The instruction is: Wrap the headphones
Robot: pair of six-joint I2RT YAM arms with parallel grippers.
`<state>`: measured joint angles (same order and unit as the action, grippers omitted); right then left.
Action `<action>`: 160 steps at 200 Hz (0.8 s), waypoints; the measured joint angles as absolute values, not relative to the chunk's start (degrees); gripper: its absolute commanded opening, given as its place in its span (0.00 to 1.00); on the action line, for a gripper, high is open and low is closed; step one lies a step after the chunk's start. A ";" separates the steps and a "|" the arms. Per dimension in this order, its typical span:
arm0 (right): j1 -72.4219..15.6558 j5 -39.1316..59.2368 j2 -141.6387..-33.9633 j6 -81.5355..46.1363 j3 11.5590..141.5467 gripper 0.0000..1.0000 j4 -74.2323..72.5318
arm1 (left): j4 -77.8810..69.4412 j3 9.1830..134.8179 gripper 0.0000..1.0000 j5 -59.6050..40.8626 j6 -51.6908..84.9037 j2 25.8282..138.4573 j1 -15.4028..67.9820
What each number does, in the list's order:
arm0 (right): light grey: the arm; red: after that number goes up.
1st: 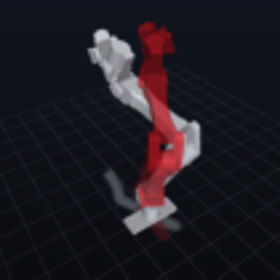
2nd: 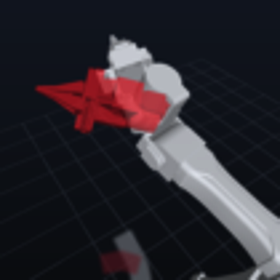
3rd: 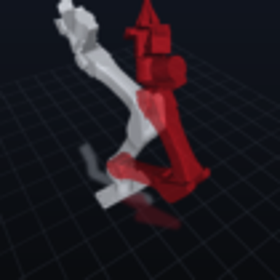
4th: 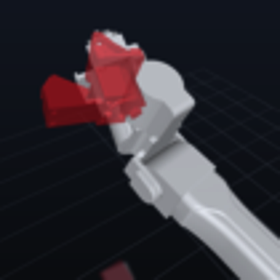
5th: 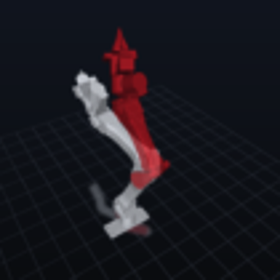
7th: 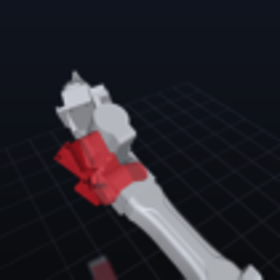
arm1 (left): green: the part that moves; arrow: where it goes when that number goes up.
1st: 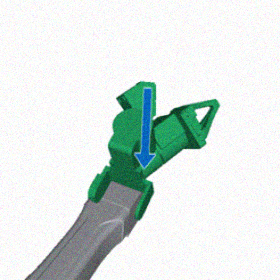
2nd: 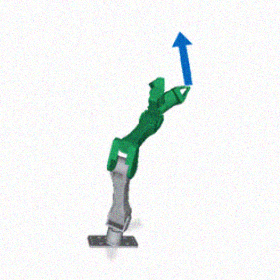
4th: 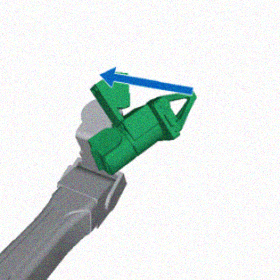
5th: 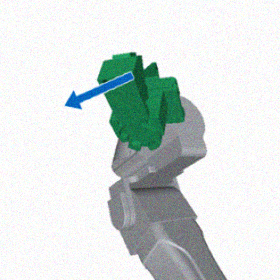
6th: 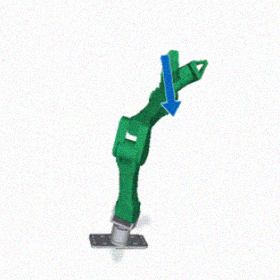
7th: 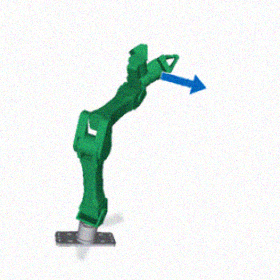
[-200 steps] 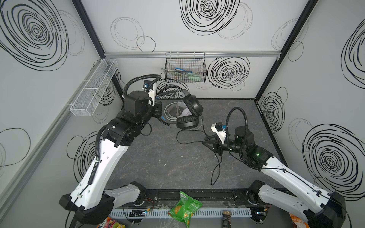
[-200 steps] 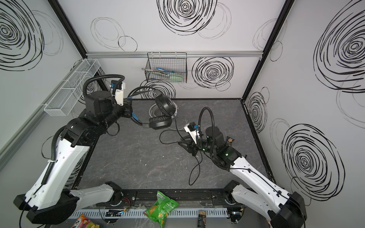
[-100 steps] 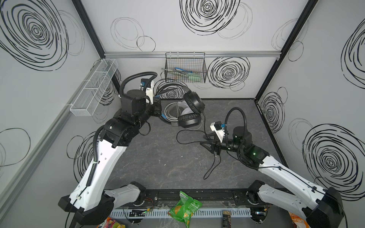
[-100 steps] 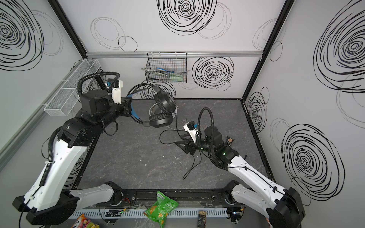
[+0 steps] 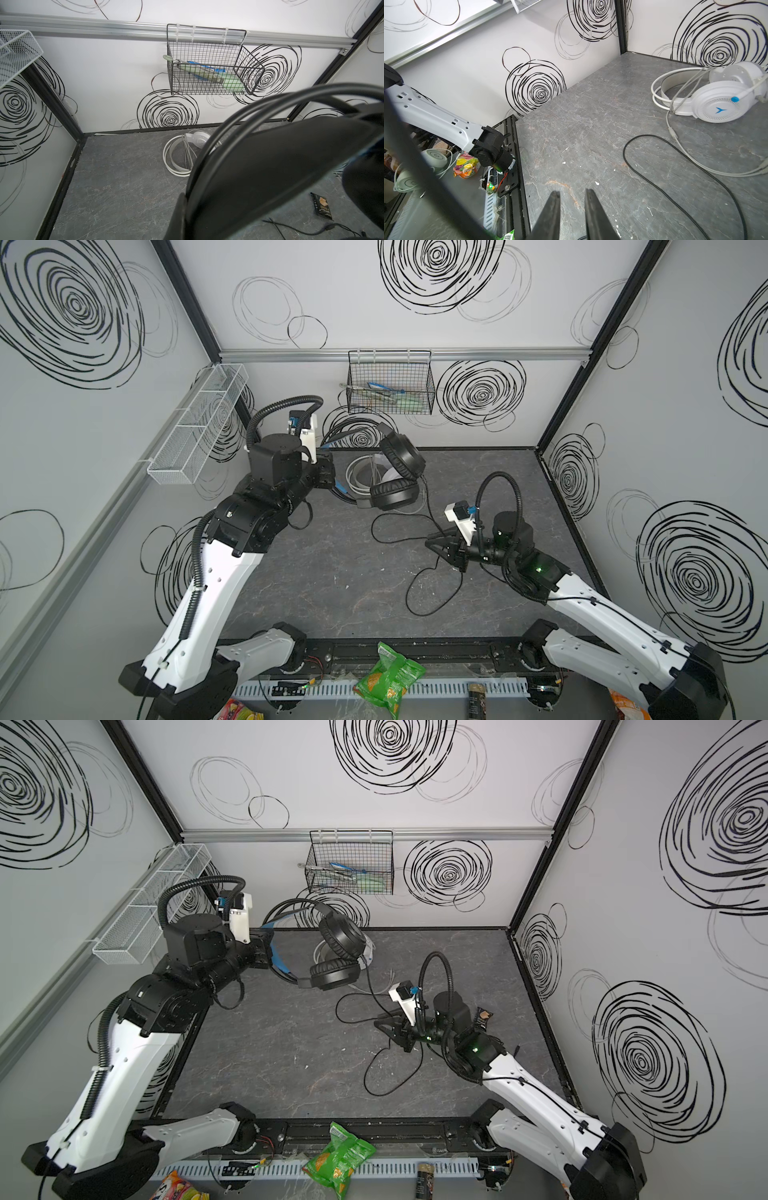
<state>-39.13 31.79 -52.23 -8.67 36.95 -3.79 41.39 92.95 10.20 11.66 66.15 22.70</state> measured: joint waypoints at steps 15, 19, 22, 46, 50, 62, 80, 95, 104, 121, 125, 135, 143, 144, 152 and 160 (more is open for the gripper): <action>-39.13 31.38 -52.21 -8.75 36.80 0.51 -3.81 | 41.25 92.95 0.00 9.87 11.81 66.15 22.65; -39.13 31.38 -52.21 -8.88 36.73 0.52 -3.81 | 41.23 92.97 0.00 9.78 11.84 66.15 22.63; -39.13 31.27 -52.21 -8.86 36.73 0.53 -3.81 | 41.19 92.99 0.00 9.72 11.88 66.15 22.63; -39.13 31.05 -52.23 -9.17 36.69 0.59 -4.05 | 41.01 93.27 0.00 8.88 12.29 66.15 22.55; -39.13 31.07 -52.29 -9.26 36.69 0.60 -4.25 | 40.99 93.34 0.00 8.75 12.38 66.15 22.55; -39.13 31.20 -52.66 -9.37 36.69 0.61 -5.15 | 40.97 93.47 0.00 8.54 12.67 66.15 22.52; -39.13 31.77 -54.19 -9.50 36.69 0.62 -6.55 | 40.97 93.76 0.00 8.08 13.08 66.15 22.44; -39.13 32.32 -55.86 -9.65 36.69 0.62 -7.14 | 40.97 94.32 0.00 7.75 13.39 66.15 22.44; -39.13 32.51 -56.71 -9.72 36.69 0.62 -7.44 | 40.97 94.76 0.00 7.55 13.63 66.15 22.44; -39.13 32.91 -58.00 -9.89 36.69 0.62 -8.25 | 40.93 95.79 0.00 7.25 14.04 66.15 22.44; -39.13 32.97 -58.19 -9.91 36.69 0.62 -8.49 | 40.93 96.09 0.00 7.20 14.13 66.17 22.44; -39.13 33.26 -58.61 -10.07 36.69 0.61 -9.02 | 40.82 96.73 0.00 6.98 14.33 66.17 22.44; -39.13 33.45 -58.94 -10.11 36.69 0.59 -9.61 | 40.73 97.27 0.00 6.83 14.48 66.22 22.44; -39.13 33.47 -58.98 -10.11 36.69 0.59 -9.67 | 40.71 97.32 0.00 6.81 14.50 66.22 22.44; -39.13 33.76 -59.33 -10.31 36.69 0.56 -10.35 | 40.62 97.86 0.00 6.61 14.66 66.22 22.44; -39.13 34.11 -59.66 -10.46 36.69 0.51 -10.90 | 40.58 98.32 0.00 6.48 14.83 66.26 22.41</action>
